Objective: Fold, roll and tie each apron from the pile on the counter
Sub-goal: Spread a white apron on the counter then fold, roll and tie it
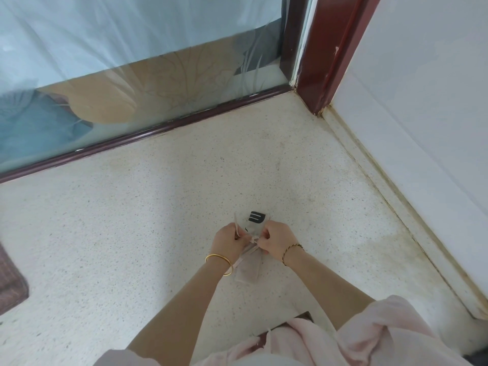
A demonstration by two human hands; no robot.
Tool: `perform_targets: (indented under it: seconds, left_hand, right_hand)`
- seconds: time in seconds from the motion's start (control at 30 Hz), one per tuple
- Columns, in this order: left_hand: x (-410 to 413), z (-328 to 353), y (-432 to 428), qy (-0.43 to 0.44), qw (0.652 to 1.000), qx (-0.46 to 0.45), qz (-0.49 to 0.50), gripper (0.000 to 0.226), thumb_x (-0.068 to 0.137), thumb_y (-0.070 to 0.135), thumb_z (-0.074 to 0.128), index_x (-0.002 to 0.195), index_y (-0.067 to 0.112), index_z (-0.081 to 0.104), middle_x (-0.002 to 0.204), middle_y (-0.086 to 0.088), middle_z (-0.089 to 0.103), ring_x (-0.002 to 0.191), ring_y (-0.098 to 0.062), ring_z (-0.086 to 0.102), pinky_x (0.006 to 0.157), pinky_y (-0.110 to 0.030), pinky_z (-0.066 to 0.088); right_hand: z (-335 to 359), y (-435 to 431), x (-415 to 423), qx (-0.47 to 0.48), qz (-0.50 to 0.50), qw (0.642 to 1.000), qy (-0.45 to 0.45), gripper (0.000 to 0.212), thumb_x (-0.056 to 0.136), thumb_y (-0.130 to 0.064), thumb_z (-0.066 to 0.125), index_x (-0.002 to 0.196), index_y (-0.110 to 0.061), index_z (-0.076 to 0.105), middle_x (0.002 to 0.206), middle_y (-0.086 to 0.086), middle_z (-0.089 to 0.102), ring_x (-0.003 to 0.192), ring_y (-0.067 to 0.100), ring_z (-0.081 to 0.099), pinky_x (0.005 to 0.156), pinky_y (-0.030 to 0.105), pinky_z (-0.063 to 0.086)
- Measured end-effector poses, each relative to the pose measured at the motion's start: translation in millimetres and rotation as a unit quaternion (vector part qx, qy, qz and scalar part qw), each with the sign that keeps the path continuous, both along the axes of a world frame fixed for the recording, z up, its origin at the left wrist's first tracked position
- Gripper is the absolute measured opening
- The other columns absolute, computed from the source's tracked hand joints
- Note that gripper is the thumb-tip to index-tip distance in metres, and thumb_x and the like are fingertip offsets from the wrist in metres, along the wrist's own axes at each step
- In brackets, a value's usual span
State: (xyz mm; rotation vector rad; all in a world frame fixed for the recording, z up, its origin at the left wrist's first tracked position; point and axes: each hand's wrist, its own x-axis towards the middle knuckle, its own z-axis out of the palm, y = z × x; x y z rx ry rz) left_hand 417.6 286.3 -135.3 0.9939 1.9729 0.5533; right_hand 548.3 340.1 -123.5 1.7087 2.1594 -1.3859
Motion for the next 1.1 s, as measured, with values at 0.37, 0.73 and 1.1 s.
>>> perform_targets:
  seconds: [0.37, 0.73, 1.1]
  left_hand:
    - [-22.5, -2.6, -1.5, 0.021, 0.993, -0.114, 0.007, 0.030, 0.084, 0.016, 0.064, 0.062, 0.016, 0.044, 0.064, -0.002, 0.049, 0.065, -0.021, 0.049, 0.064, -0.032, 0.043]
    - [-26.9, 16.5, 3.0, 0.147, 0.983, -0.016, 0.112, 0.040, 0.084, 0.007, 0.060, 0.121, 0.008, 0.046, 0.121, -0.012, 0.042, 0.107, -0.027, 0.047, 0.082, -0.026, 0.038]
    - [36.0, 20.3, 12.2, 0.102, 0.975, 0.035, -0.195, 0.069, 0.073, 0.047, 0.071, 0.122, 0.013, 0.037, 0.116, -0.003, 0.046, 0.108, -0.023, 0.045, 0.090, -0.030, 0.041]
  right_hand:
    - [0.5, 1.7, 9.8, 0.014, 0.066, 0.994, -0.087, 0.030, 0.086, -0.016, 0.051, 0.065, -0.027, 0.033, 0.077, 0.004, 0.057, 0.075, 0.024, 0.066, 0.055, 0.023, 0.042]
    - [-2.3, -11.8, 22.7, -0.035, -0.096, 0.994, 0.041, 0.008, 0.088, -0.008, 0.050, 0.082, -0.011, 0.053, 0.090, 0.014, 0.065, 0.080, 0.028, 0.065, 0.075, 0.043, 0.057]
    - [20.4, -17.9, 31.2, -0.047, -0.246, 0.956, 0.150, 0.015, 0.085, -0.007, 0.057, 0.077, -0.019, 0.058, 0.095, 0.005, 0.063, 0.091, 0.026, 0.065, 0.082, 0.043, 0.056]
